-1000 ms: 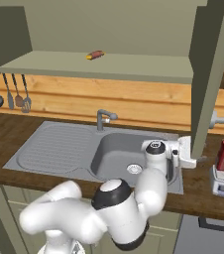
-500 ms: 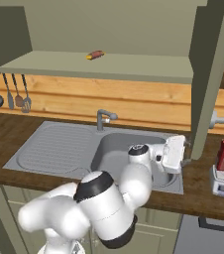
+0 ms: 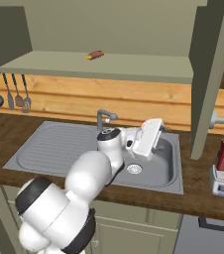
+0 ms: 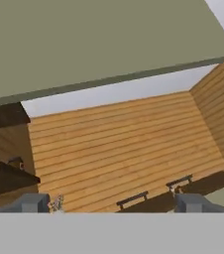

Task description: Pick the cereal and place it on the digital scale for weighing, and close the cabinet.

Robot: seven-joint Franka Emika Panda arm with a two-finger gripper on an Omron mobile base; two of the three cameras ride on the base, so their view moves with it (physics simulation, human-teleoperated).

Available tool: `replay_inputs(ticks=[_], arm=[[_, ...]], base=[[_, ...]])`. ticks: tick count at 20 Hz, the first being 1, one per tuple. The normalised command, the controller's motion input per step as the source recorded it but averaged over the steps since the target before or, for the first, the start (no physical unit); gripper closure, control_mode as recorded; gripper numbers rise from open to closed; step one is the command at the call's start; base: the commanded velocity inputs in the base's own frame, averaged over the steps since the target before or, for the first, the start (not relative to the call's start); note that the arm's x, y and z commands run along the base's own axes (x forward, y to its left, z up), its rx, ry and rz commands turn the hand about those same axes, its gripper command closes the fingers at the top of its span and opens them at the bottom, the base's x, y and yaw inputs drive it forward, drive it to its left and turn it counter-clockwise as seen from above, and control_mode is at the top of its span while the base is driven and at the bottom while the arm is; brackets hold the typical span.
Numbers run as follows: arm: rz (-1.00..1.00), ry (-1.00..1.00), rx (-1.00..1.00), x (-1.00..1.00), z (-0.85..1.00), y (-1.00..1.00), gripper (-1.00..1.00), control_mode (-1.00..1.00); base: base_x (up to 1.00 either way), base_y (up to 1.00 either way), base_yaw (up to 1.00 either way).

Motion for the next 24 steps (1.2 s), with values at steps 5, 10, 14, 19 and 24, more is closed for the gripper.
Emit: replay_inputs(ticks=[5, 10, 14, 19, 24], arm=[[0.20, 0.02, 0.10, -0.85, 1.00, 0.54, -1.00, -1.00], [0.14, 0.02, 0.28, -0.80, 0.84, 0.56, -1.00, -1.00], [0.08, 0.00, 0.47, -0.87, 0.61, 0.26, -1.00, -1.00], [0.02, 0.00, 0.51, -0.88, 0.37, 0.24, -1.00, -1.00], [0.03, -0.03, 0.39, -0.76, 0.00, 0.08, -1.00, -1.00]], base=[[0.00, 0.00, 0.00], [0.00, 0.00, 0.00], [0.00, 0.00, 0.00], [0.00, 0.00, 0.00], [0.00, 0.00, 0.00]])
